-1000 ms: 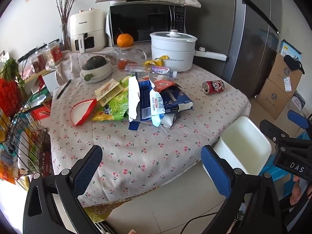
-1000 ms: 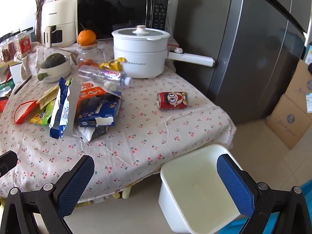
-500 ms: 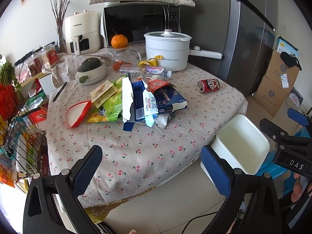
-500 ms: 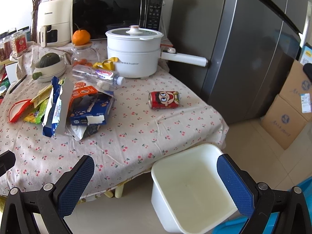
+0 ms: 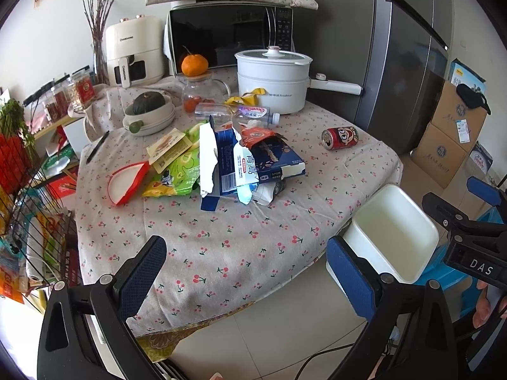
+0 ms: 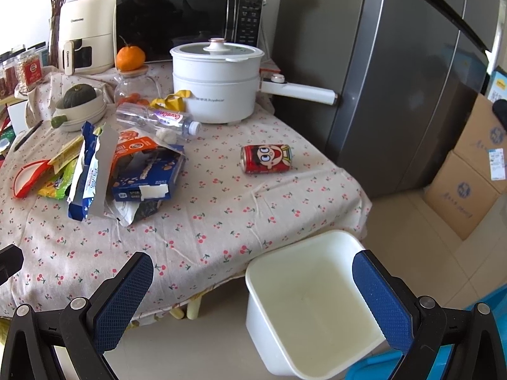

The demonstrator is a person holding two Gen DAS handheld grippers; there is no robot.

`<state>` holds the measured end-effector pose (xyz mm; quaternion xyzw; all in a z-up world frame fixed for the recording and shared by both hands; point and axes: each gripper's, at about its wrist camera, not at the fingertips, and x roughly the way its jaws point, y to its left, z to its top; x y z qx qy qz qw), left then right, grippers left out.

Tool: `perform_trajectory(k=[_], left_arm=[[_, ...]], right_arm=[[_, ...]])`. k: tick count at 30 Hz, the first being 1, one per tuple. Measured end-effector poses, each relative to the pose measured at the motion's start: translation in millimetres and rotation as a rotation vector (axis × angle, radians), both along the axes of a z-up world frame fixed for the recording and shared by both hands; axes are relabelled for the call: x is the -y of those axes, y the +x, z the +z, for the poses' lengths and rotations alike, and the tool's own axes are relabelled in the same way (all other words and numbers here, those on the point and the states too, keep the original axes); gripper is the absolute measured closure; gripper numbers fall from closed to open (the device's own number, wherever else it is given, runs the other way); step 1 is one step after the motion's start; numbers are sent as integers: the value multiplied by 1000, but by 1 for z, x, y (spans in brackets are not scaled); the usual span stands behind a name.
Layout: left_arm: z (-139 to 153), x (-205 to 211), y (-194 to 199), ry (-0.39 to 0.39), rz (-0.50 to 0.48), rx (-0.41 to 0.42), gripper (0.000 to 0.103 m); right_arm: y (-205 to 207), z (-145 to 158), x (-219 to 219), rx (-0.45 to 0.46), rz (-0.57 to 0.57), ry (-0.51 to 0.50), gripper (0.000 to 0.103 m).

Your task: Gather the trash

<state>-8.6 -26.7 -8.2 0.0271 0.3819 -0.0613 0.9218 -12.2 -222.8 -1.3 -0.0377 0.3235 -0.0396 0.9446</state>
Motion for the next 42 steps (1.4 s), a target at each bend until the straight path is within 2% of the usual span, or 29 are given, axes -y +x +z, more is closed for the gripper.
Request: perform_trajectory(k=[23,42], left_arm=[[-5,-3,0,-8,10,-8,1],[2,-10,7,-23,30,-25,1]], right_arm=[[2,-1,0,0,-9,5,0],[2,1,3,-6,-23,5,0]])
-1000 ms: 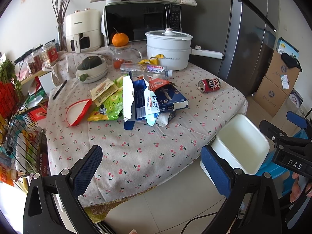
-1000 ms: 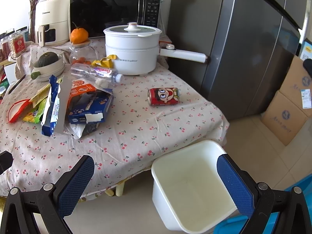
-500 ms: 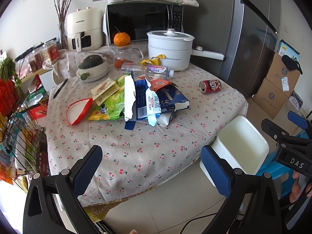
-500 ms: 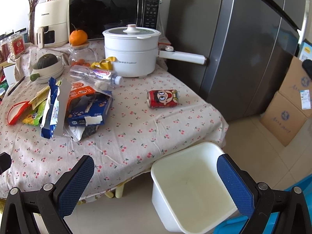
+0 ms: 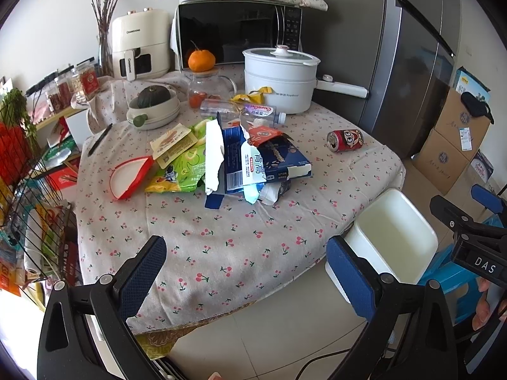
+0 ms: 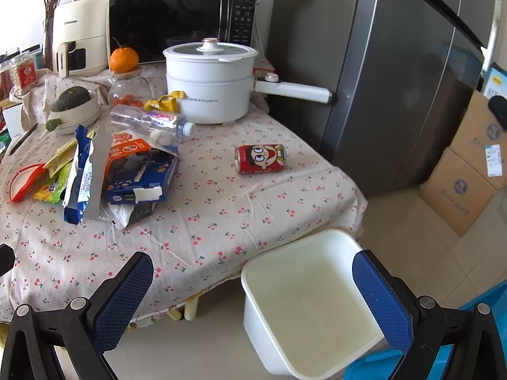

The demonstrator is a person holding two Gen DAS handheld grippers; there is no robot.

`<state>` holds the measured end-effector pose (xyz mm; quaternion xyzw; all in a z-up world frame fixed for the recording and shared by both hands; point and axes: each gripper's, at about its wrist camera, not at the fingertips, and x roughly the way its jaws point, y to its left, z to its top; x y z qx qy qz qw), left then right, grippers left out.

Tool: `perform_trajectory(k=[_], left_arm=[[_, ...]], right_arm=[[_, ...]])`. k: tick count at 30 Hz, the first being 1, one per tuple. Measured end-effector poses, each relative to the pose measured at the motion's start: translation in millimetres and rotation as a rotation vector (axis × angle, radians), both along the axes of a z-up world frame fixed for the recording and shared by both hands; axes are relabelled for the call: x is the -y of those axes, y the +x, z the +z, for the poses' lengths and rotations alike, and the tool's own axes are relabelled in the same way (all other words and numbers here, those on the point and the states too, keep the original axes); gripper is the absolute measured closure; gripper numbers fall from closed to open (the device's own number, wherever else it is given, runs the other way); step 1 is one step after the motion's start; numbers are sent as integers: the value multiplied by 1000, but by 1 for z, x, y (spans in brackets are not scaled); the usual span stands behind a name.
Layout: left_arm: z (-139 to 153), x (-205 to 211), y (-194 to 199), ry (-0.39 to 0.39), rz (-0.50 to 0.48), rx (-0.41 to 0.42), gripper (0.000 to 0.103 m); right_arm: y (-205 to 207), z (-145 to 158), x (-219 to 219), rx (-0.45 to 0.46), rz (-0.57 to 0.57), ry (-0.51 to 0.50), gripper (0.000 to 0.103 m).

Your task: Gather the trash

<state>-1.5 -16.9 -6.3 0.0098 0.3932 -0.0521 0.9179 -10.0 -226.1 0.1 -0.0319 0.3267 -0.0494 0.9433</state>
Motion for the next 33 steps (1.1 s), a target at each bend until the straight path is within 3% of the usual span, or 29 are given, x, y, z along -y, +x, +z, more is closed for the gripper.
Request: perform_trajectory(k=[8,14,20,26,30,33], left_arm=[[3,-18,7,-42,29,-9,1],[12,-39,27,29,48,-1,0],[9,-55,68,29,-3,-85,0],[-8,-42,104,-87,-64,-144,2],[-26,-18,128,-140,-110,-162,13],[-46,-5,149,-156,-108,-190,20]], right_arm=[[3,-1,-2,-10,4,-6,0],[14,2,-5,-23,20,-10,0],[46,18,-10,-41,84,40,0],[92,6,-12,-123,147,100,0],[108,-15,-1,-207,162,157,0],[115,-12,7,-191,149,151,0]])
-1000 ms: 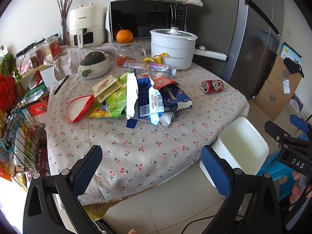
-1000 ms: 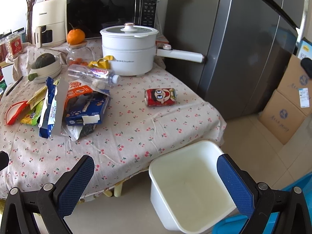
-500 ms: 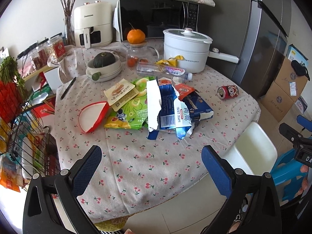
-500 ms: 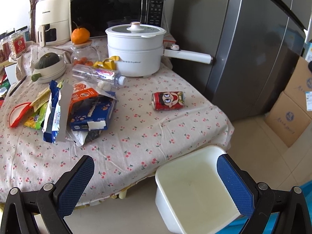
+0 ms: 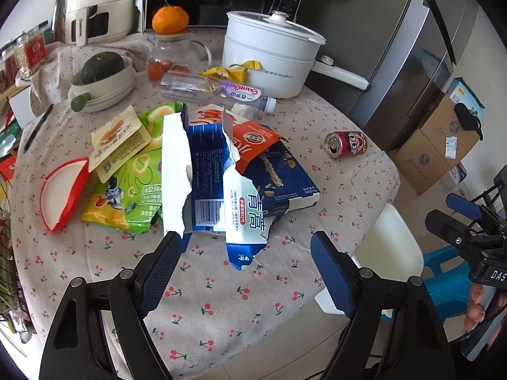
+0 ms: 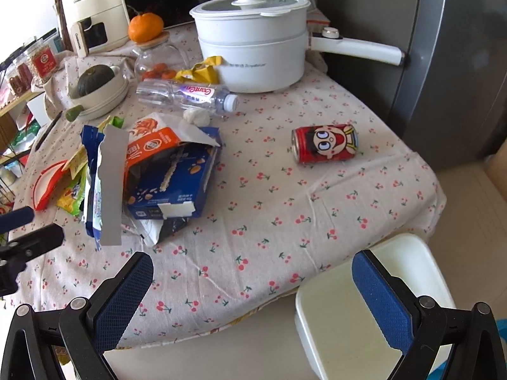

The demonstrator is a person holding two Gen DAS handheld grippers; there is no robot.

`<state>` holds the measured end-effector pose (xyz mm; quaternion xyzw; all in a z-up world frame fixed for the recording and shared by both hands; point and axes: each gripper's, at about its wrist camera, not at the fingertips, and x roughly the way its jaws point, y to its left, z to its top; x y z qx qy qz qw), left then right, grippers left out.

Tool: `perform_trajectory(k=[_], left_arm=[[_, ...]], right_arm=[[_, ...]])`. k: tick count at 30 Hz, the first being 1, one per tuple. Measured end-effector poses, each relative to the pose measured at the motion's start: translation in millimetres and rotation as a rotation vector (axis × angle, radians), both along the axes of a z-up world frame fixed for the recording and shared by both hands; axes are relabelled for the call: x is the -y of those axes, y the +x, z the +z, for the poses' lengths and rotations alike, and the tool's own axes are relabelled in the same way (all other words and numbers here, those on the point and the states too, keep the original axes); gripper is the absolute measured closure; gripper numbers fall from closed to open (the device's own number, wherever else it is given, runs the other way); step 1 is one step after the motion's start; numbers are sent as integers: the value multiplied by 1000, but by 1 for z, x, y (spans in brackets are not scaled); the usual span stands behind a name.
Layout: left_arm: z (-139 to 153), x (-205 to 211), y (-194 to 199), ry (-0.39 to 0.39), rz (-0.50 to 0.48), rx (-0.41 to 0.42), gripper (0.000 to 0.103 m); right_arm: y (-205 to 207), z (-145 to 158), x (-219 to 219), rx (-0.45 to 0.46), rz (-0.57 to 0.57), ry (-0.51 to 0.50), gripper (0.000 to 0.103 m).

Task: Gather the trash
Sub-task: 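Reach the right gripper to the orange-and-white milk carton and grasp it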

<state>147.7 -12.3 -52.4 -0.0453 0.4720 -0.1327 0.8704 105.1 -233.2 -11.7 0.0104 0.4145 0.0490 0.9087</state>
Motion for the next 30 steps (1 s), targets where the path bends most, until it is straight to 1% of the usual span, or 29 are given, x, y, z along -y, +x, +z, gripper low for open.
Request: perform_trajectory(k=[3,5,6,7,8,9,11,13,14,19,22,24,26,30], left_arm=[[-14,8,19,32,17,-7,27],[-21,9,30,32,36,-22,33],[-24,8,33,28,44,-33,41],[-27,7,36,25,54,-44,53],[-29,5,38,23,68,-50,60],[-30,2,39,18,84,-53,74],[-26,-4,35,1,109,-42,78],[-17,-9,27,4,122,-22,101],[-11,-12,21,0,124,-7,103],[15,-32,-5,-71,115,36,103],[25,-45,-19,-90,118,54,103],[31,-55,-29,-86,120,73,103],[36,-64,-37,-76,122,89,103],[40,-84,-49,-65,128,101,103]], right_arm=[[5,3,3,30,-11,-57,0],[10,0,6,26,-11,-73,0],[13,-1,8,19,-9,-72,0],[16,-3,9,12,-10,-66,0],[19,-5,11,2,-11,-59,0],[22,-7,13,-5,-11,-49,0],[27,-10,15,-22,-7,-27,0],[31,-12,13,-31,1,-4,0],[33,-13,12,-35,7,12,0],[48,-20,-1,-69,35,136,1],[64,-33,-10,-122,53,261,8],[74,-44,-16,-156,49,335,13],[83,-55,-21,-186,40,404,21],[99,-78,-24,-227,-1,526,24]])
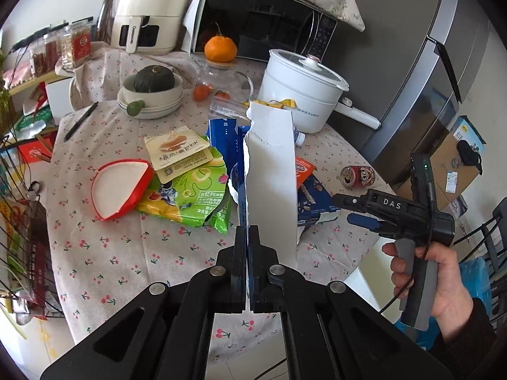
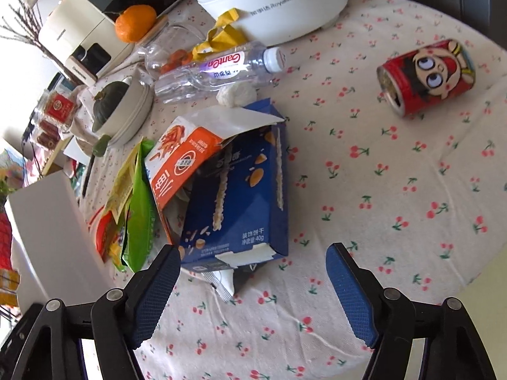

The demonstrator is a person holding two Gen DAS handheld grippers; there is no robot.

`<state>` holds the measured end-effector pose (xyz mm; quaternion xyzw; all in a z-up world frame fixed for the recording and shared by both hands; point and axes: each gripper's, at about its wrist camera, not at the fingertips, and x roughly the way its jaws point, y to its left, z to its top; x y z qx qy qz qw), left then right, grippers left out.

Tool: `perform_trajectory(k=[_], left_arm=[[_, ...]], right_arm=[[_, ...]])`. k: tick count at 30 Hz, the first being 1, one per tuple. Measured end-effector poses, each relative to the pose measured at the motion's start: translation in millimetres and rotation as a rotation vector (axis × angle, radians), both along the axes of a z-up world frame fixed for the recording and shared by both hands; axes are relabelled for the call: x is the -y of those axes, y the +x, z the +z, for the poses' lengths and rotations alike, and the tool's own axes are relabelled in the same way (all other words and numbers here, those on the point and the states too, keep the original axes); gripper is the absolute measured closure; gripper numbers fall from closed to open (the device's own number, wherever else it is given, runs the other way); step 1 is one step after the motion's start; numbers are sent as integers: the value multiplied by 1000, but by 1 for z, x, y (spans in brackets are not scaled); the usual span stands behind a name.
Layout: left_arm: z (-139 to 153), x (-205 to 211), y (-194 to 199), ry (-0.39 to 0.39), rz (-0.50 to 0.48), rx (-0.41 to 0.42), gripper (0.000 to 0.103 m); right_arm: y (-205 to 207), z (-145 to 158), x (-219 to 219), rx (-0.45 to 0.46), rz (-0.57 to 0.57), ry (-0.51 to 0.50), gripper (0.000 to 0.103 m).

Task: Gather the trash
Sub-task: 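Reach the right gripper to the orange-and-white milk carton and grasp it, then carry the milk carton over the white bin and open the right gripper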

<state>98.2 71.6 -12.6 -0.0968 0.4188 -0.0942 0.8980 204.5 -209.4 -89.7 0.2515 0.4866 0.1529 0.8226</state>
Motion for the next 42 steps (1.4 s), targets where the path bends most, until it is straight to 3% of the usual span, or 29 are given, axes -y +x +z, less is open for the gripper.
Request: perform_trajectory(k=[5,8,12,17,24,27,29,31,34,42], left_arm=[[-2,-18,-9,5,16,-6,103],[-2,-26,-12,18,24,-6,103],[-2,-36,-12,39,48,4,103],[-5,-46,-10,61,79,8,103],[-7,-51,-10,52,86,-1,103],[-7,-51,-10,52,86,-1,103],[-7,-52,-10,52,88,-2,103],[-6,-53,-11,46,94,-2,103],[-2,-53,-12,46,99,10,103],[14,-37,-21,21,69,69,103]], right_arm=[[11,-22,0,-54,-70,139,36],[10,-22,4,-128,-145,67,36],[-2,5,16,-37,-213,16,36],[-2,33,-14,85,-111,66,36],[23,-5,-61,46,-50,198,50],[31,-12,-65,59,-63,234,60],[35,-15,-65,72,-57,270,81],[35,-15,-66,88,-42,298,93],[31,-1,-68,136,-24,320,98],[-5,70,-59,303,49,292,98]])
